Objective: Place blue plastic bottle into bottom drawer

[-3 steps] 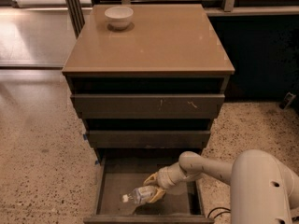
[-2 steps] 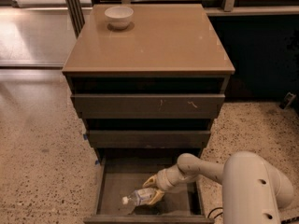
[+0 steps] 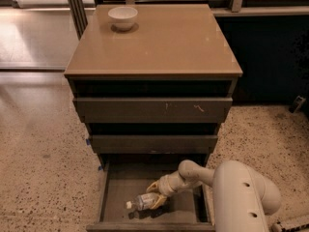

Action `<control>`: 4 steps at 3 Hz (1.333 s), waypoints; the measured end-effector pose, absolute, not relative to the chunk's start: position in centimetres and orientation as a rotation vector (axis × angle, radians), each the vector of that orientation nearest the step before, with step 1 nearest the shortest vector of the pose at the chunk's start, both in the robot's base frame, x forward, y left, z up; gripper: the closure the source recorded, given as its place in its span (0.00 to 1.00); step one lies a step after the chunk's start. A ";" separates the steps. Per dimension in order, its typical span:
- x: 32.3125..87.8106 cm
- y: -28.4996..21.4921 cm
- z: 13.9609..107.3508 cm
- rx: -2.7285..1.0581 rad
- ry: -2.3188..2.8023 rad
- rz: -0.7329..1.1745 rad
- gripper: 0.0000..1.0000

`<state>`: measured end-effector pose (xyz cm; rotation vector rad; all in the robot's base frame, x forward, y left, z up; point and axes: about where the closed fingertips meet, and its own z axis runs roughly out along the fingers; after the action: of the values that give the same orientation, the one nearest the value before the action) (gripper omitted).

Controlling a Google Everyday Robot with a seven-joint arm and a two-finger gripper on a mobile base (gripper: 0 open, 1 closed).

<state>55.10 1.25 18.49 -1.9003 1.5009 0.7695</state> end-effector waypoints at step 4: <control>54.2 1.3 14.8 -1.899 1.567 0.824 0.81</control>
Offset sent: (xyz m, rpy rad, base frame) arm -0.0082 -0.0041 -0.0385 -0.0309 0.0708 -0.0192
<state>54.18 1.35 14.79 -1.8991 1.5671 0.8242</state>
